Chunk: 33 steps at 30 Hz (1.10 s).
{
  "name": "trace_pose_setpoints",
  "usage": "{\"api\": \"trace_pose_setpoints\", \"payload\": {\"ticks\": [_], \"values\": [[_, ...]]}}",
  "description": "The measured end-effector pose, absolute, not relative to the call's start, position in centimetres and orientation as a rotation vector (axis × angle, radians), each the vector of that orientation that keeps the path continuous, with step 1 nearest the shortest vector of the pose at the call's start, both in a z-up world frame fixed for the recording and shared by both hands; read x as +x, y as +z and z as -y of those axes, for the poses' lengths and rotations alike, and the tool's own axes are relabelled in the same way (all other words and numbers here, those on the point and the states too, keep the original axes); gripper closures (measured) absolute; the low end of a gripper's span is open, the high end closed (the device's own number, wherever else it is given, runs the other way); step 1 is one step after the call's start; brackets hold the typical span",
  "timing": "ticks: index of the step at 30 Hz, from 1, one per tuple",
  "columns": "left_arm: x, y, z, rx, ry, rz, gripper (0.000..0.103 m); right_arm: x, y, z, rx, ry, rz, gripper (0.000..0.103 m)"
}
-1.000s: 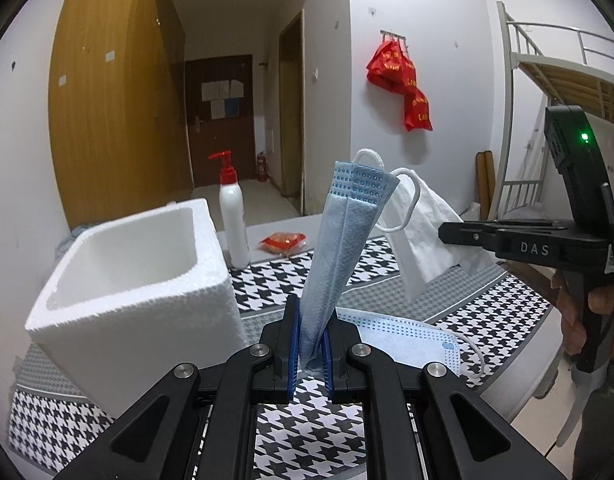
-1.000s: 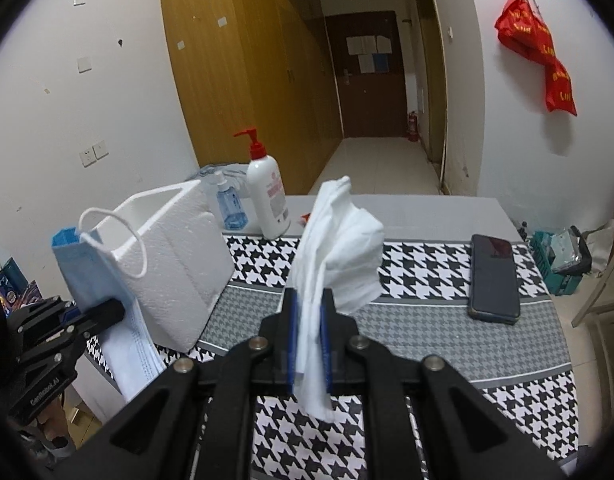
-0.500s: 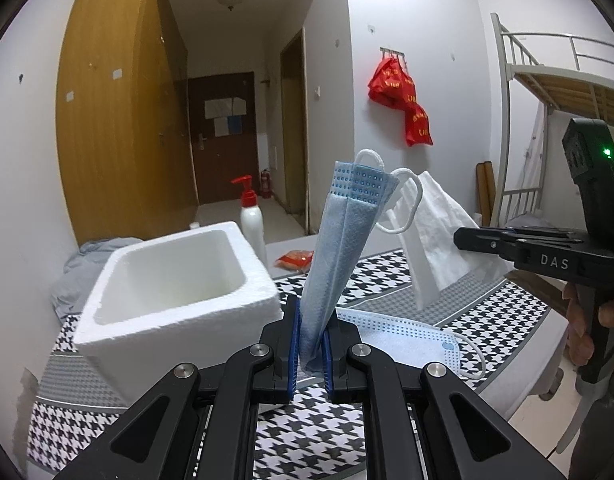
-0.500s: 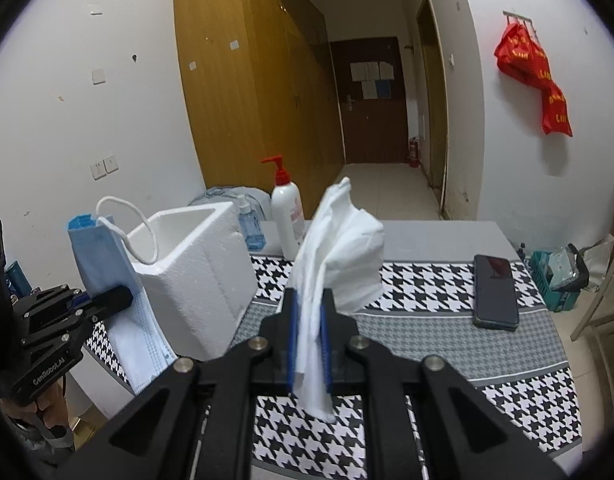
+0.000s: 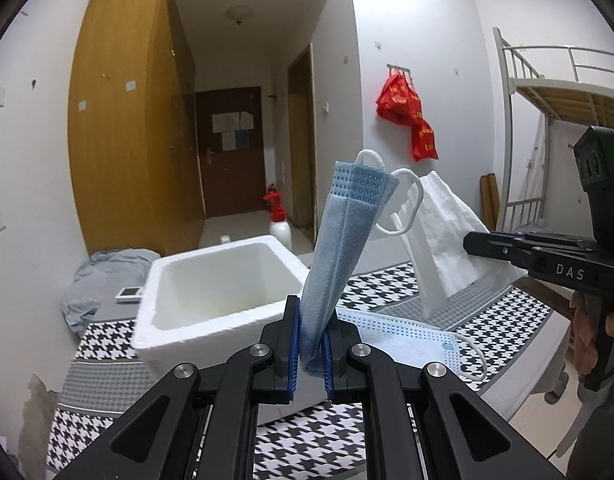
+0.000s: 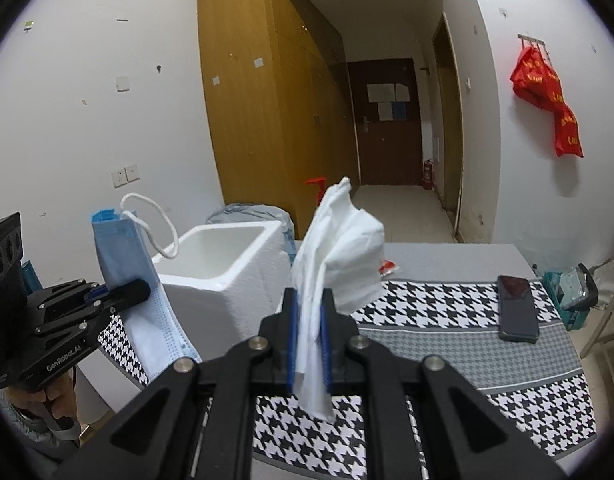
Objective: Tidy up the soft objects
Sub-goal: 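Carry the white cloth and blue mask toward the white foam box with both tools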
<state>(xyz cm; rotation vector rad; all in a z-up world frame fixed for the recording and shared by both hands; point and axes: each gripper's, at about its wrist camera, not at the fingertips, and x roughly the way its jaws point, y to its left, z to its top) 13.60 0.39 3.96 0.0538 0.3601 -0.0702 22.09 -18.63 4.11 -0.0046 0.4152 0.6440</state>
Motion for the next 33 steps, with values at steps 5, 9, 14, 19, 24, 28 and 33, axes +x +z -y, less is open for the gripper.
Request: {"api": "trace_pose_setpoints", "payload": {"ticks": [5,9,14,19,24,28,33], "values": [[12.8,4.4,-1.5,0.047,-0.046,-0.34,0.093,21.4,4.5,17.5,-0.006,0.668,-0.398,0.09],[12.2,4.6,-2.6,0.035,-0.018,-0.33,0.093,21.1,4.7,16.7,-0.01,0.692,-0.389,0.09],[11.3,4.5,-3.8,0.017,0.023,-0.322,0.093,20.8,5.0,15.6,-0.008,0.745,-0.384,0.09],[10.6,4.5,-5.1,0.008,0.072,-0.32,0.093,20.6,5.1,14.5,-0.016,0.77,-0.372,0.09],[9.9,4.5,-6.3,-0.001,0.116,-0.313,0.093,20.9,5.4,13.3,-0.024,0.802,-0.371,0.09],[9.5,4.5,-7.2,-0.007,0.148,-0.313,0.093,20.9,5.7,12.3,-0.036,0.826,-0.367,0.09],[9.3,4.4,-7.8,-0.015,0.171,-0.313,0.093,21.2,6.0,11.0,-0.05,0.848,-0.366,0.09]]}}
